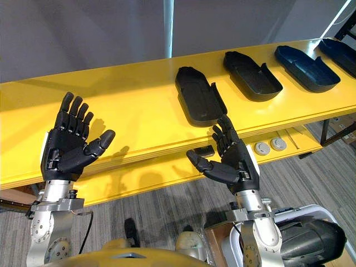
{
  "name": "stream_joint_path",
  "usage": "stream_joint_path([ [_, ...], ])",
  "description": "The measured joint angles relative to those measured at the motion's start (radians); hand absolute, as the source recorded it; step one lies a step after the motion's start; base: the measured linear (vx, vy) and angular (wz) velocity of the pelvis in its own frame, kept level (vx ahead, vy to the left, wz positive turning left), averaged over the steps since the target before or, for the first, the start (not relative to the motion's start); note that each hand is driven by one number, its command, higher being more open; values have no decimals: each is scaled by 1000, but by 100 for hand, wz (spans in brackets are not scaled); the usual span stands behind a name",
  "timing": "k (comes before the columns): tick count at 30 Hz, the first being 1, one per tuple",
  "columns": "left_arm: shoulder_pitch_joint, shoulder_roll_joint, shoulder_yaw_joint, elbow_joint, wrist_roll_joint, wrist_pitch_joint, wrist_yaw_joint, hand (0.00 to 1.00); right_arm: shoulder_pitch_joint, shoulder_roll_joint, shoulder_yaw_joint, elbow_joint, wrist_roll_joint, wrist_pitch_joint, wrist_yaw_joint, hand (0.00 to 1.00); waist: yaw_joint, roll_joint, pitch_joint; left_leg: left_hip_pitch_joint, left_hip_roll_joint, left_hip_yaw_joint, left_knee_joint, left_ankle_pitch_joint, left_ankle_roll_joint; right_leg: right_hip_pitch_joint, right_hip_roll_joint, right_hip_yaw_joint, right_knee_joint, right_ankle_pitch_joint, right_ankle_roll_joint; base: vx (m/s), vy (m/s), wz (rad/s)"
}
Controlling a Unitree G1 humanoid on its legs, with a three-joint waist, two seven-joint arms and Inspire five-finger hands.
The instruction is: Walk over and take three plastic housings, then place them on the shelf
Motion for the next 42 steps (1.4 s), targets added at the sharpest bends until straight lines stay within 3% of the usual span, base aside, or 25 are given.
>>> stream_joint_path([
  [16, -1, -2, 13, 0, 1, 0, 3, 100, -187, 0, 65, 157, -84, 0, -191, 100, 52, 15, 20, 1, -2, -54, 0, 24, 2, 26, 0, -51, 9, -9, -8, -19, 3, 9],
  [42, 5, -18, 33, 2, 1, 8, -49, 100, -381, 0, 60, 384, -196, -5, -325, 100, 83, 23, 29, 35, -9, -110, 0, 43, 4, 104, 1, -107, -8, -4, -3, -10, -10, 6],
])
